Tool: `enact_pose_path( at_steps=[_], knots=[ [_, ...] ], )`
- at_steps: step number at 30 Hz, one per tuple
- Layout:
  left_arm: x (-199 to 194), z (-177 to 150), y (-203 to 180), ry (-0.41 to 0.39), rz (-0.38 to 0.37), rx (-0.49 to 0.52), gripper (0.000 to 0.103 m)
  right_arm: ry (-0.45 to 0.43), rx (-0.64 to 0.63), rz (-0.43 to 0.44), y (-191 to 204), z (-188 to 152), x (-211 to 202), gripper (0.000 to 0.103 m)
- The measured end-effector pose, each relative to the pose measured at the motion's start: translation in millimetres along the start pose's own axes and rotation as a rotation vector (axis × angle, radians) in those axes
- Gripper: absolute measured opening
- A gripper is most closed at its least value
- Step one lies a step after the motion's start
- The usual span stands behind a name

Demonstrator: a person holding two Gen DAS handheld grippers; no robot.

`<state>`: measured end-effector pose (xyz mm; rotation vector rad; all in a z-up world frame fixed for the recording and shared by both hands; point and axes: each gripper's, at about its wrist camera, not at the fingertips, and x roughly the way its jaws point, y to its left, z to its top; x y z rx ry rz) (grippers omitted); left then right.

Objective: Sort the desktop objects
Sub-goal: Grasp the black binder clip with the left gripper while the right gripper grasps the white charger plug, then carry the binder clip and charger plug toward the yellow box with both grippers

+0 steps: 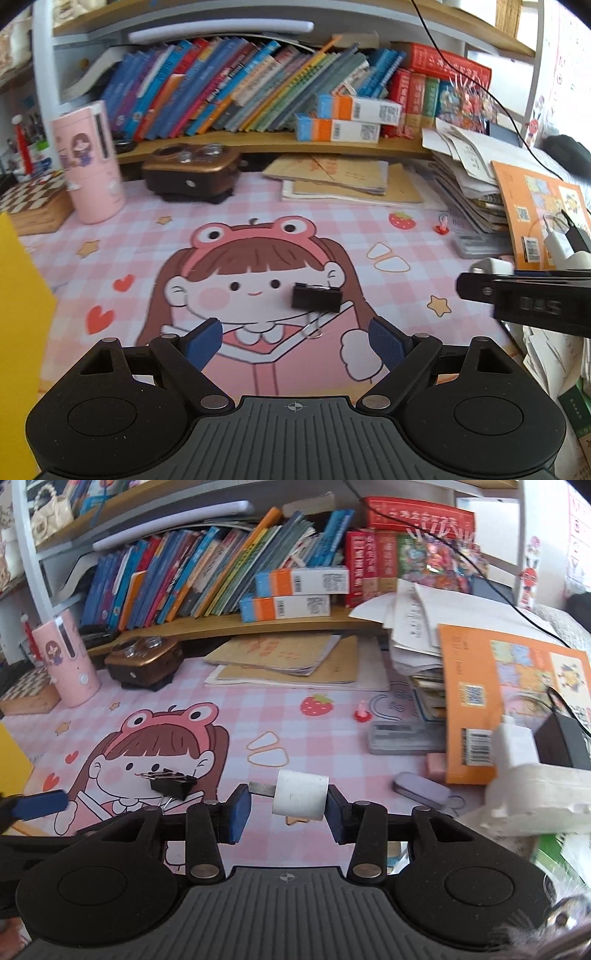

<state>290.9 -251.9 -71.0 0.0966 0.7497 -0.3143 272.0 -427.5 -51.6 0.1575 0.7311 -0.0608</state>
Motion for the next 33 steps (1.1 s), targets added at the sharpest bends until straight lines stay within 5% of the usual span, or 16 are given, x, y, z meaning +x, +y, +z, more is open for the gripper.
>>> enact_pose_path(
  at_steps=[15, 21, 23, 33],
  knots=[
    [51, 15, -19, 0.007, -0.021, 0.044, 0.077, 0.034, 0.01, 0.01, -8, -8, -7, 0.04],
    [67, 14, -21, 0.039, 0.001, 0.028, 0.054, 0.038, 0.006, 0.003, -11, -9, -10, 0.04],
    [67, 14, -21, 0.033, 0.009, 0.041, 0.039, 0.041, 0.006, 0.003, -11, -9, -10, 0.04],
    [38, 18, -7, 0.008, -0.029, 0.011, 0.038, 0.039, -0.018, 0.043, -1, -10, -16, 0.04]
  ],
)
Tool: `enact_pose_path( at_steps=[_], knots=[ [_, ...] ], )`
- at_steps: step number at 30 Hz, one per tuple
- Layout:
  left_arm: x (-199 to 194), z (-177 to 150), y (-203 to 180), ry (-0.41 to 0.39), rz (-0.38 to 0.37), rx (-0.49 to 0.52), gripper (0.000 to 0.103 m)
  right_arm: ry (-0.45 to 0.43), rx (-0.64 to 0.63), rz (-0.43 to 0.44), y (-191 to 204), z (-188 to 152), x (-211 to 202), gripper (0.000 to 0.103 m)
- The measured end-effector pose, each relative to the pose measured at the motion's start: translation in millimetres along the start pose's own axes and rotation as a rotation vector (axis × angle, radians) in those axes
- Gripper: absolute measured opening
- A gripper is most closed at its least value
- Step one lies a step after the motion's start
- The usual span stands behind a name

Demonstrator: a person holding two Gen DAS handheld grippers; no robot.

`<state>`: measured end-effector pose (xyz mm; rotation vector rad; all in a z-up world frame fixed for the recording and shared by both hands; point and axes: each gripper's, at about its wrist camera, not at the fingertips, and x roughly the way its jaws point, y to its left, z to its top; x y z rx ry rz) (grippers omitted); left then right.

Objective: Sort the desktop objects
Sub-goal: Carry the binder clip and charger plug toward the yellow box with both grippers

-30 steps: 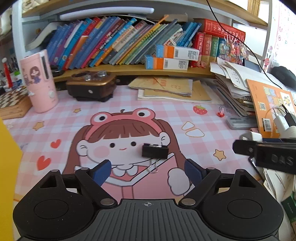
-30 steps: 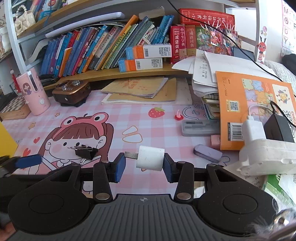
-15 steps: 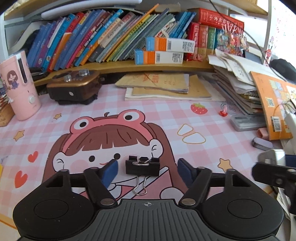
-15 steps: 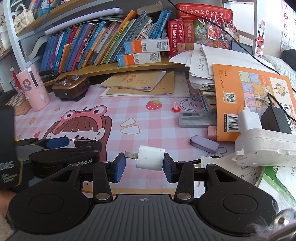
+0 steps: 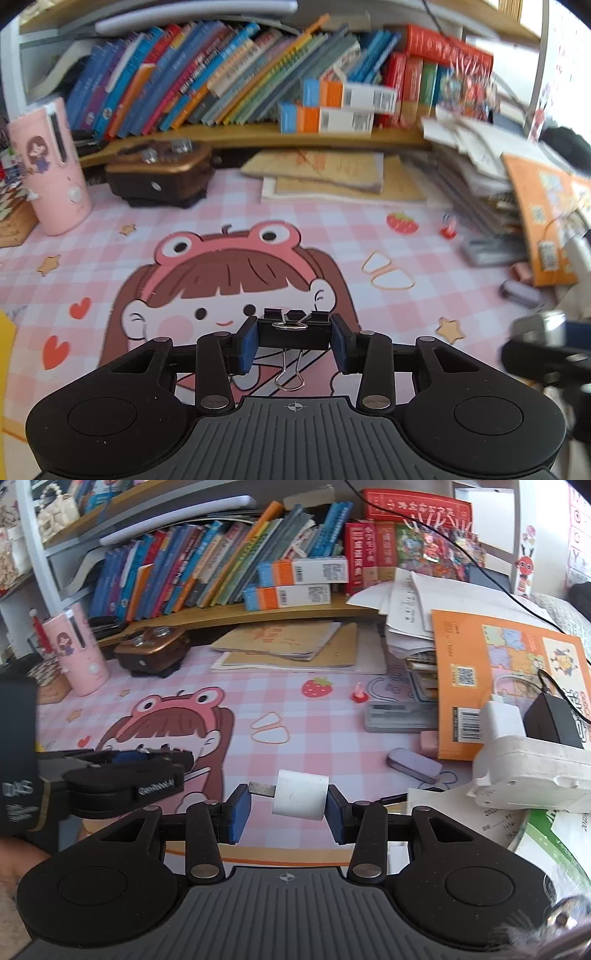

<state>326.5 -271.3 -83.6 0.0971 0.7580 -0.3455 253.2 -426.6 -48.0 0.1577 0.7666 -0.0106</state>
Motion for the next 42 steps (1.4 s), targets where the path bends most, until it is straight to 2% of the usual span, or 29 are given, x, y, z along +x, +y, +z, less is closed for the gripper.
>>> enact_pose_path(
  at_steps=[7, 17, 23, 37, 42],
  knots=[
    [-62, -7, 11, -0.059, -0.019, -0.066, 0.038, 0.0, -0.031, 0.054, 14, -2, -13, 0.04],
    [-144, -36, 37, -0.119, 0.014, -0.189, 0.038, 0.016, -0.095, 0.141, 42, -14, -40, 0.04],
    [-185, -59, 50, -0.136, 0.029, -0.211, 0.038, 0.031, -0.133, 0.18, 66, -30, -61, 0.04],
    [-250, -110, 83, -0.155, 0.054, -0.209, 0.038, 0.034, -0.179, 0.22, 129, -68, -103, 0.04],
    [-269, -127, 104, -0.159, 0.024, -0.245, 0.039, 0.026, -0.189, 0.214, 153, -81, -119, 0.04]
  ],
)
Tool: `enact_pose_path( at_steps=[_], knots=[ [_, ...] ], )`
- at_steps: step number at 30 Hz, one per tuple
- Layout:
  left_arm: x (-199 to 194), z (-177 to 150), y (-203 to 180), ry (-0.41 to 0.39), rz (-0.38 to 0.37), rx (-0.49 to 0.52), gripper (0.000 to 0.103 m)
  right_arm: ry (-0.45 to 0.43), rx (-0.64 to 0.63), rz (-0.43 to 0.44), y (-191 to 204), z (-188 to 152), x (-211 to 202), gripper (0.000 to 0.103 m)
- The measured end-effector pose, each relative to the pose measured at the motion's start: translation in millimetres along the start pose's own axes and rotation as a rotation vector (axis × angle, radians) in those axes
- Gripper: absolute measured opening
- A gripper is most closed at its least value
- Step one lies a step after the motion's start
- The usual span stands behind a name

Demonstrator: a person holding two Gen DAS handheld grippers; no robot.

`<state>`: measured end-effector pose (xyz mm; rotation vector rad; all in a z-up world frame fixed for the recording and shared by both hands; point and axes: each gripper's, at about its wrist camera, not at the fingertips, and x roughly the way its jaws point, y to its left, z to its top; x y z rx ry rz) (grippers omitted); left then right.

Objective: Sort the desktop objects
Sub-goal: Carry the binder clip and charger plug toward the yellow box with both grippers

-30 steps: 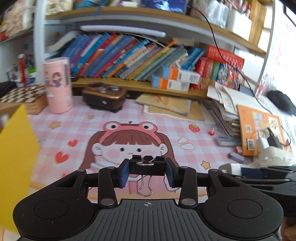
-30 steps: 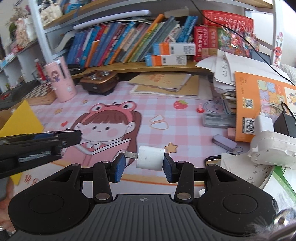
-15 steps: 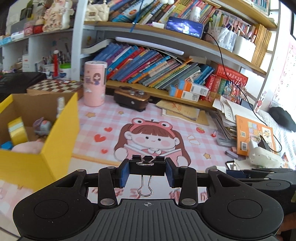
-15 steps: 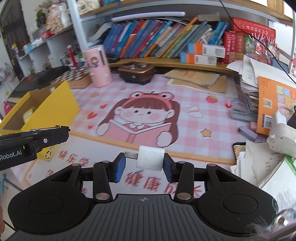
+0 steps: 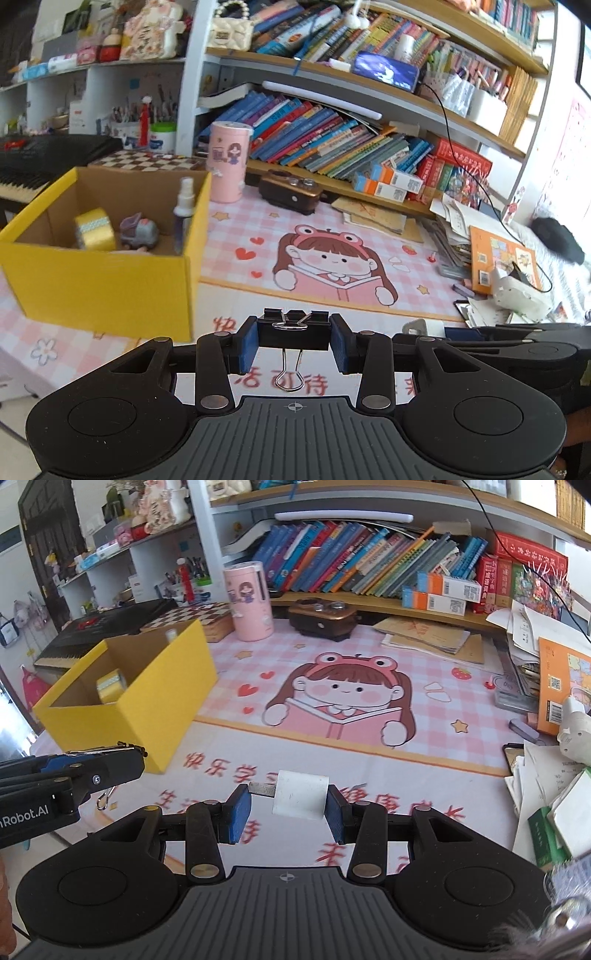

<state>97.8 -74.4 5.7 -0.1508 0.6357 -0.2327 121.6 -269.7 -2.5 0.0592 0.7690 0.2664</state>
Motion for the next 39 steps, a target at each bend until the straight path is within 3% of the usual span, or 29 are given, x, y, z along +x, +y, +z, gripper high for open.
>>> enact_pose_path(
  at_steps=[6, 14, 27, 39],
  knots=[
    [-24, -10, 22, -0.007, -0.012, -0.014, 0.039, 0.019, -0.002, 0.01, 33, -14, -9, 0.04],
    [-50, -33, 55, 0.049, 0.005, -0.039, 0.039, 0.072, 0.001, 0.048, 79, -37, -14, 0.04],
    [-100, -57, 103, 0.025, 0.028, -0.093, 0.039, 0.082, -0.025, 0.083, 143, -66, -26, 0.04],
    [-129, -63, 125, -0.016, 0.037, -0.091, 0.039, 0.064, -0.051, 0.101, 178, -72, -34, 0.04]
  ],
)
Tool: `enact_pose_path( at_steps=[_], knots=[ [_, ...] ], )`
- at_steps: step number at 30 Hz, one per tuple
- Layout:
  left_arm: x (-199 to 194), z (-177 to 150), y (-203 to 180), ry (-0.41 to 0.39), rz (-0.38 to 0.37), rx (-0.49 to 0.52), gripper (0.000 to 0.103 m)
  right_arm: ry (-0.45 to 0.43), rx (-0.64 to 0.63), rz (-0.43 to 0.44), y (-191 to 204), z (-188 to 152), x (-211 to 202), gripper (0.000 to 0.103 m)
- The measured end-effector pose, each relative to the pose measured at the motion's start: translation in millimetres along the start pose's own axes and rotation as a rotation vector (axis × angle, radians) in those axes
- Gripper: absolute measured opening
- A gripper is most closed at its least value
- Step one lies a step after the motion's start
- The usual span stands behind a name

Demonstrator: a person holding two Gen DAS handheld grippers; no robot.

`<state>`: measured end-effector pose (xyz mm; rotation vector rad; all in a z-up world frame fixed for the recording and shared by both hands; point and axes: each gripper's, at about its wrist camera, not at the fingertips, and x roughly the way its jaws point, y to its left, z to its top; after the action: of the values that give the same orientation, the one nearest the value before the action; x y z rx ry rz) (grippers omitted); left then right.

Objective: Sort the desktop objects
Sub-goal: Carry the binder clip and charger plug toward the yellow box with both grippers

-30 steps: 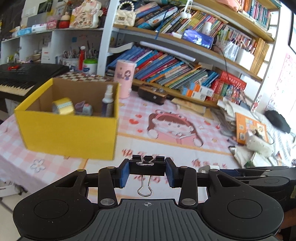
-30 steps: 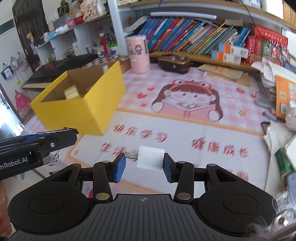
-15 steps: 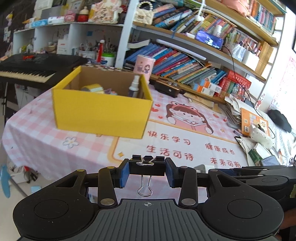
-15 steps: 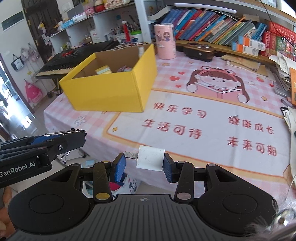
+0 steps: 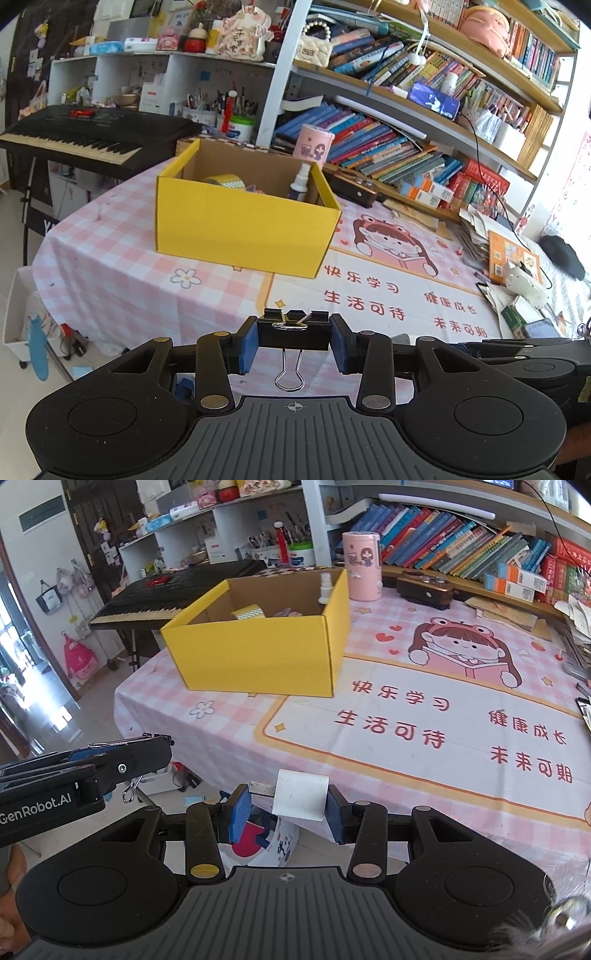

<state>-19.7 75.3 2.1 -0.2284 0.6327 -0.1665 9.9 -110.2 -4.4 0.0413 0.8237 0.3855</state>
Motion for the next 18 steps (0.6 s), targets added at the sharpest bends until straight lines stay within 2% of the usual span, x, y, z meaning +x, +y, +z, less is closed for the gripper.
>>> enact_pose_path(
  at_steps=[18],
  knots=[
    [-14, -3, 24, -0.016, 0.011, -0.015, 0.039, 0.012, -0.014, 0.01, 25, -1, 4, 0.04]
  ],
)
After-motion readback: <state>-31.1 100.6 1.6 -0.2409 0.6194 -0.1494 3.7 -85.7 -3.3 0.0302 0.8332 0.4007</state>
